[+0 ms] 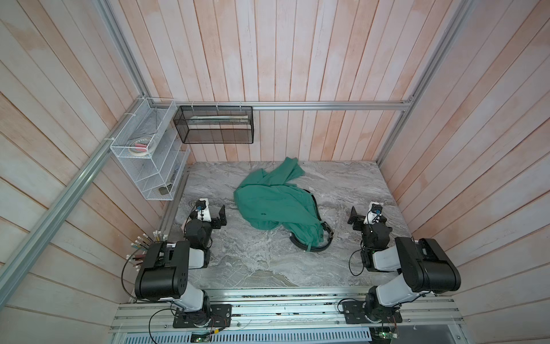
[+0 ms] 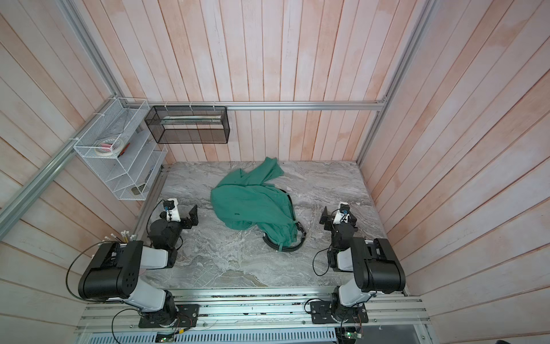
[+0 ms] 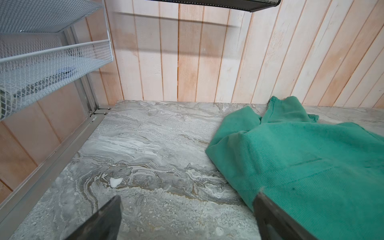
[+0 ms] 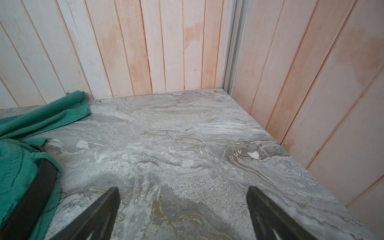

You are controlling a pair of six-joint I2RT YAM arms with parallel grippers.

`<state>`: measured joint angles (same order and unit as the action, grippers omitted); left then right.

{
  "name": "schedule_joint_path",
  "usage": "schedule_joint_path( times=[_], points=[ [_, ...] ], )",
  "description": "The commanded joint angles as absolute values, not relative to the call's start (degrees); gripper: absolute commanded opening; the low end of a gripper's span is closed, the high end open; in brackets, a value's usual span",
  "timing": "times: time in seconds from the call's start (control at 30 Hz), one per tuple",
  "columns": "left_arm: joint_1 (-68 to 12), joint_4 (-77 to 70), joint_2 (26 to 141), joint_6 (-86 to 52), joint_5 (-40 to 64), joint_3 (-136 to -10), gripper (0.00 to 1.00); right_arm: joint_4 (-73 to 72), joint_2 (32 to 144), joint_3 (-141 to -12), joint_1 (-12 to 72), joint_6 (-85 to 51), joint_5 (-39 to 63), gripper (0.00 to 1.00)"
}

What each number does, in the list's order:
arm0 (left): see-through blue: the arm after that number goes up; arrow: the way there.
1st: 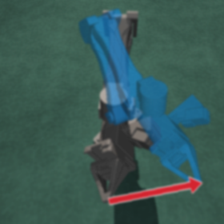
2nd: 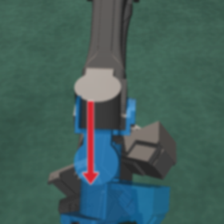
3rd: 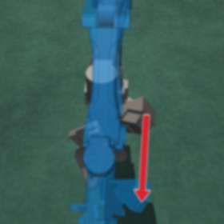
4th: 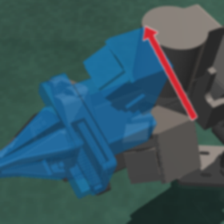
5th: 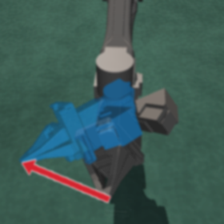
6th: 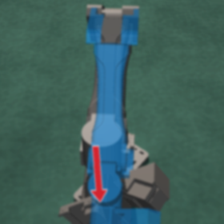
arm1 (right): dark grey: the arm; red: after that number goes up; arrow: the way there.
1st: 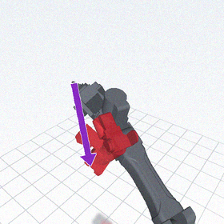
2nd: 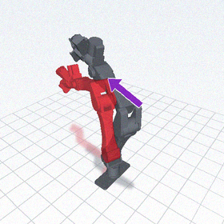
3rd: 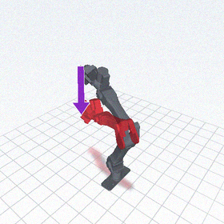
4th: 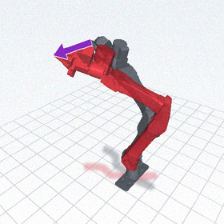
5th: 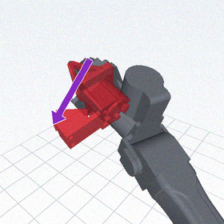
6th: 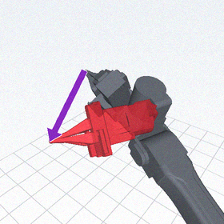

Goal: Remove the belt from the trousers
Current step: Adjust the trousers at the center of the board.

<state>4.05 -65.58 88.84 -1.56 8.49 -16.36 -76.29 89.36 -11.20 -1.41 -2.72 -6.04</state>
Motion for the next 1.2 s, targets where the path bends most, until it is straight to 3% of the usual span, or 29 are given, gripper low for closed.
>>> schedule_joint_path(
  times=[0.0,0.7,0.83,0.9,1.03,1.17],
  points=[
    [3.85,-67.13,89.49,-1.36,7.66,-15.8,1.0,-77.52,89.72,-11.95,-1.39,-2.02,-4.79,0.98],
    [3.5,-66.82,89.27,-1.05,7.27,-15.9,1.0,-77.26,89.69,-12.04,-1.47,-2.11,-4.47,0.98],
    [0.97,-58.87,85.74,1.44,4.41,-18.78,1.0,-77.3,89.47,-11.87,-2.2,-3.0,-3.94,0.98],
    [-0.25,-52.74,82.97,2.79,3.99,-20.99,1.0,-77.21,88.22,-11.44,-2.17,-4.92,-8.96,0.98],
    [-3.27,-38.74,78.12,3.65,4.56,-27.67,1.0,-65.13,79.32,-14.58,-2.37,-5.84,-11.24,0.98],
    [-6.2,-27.98,78.05,-2.19,8.6,-36.71,1.0,-27.82,70.16,-31.08,-2.81,-16.0,-12.7,0.98]
  ],
)
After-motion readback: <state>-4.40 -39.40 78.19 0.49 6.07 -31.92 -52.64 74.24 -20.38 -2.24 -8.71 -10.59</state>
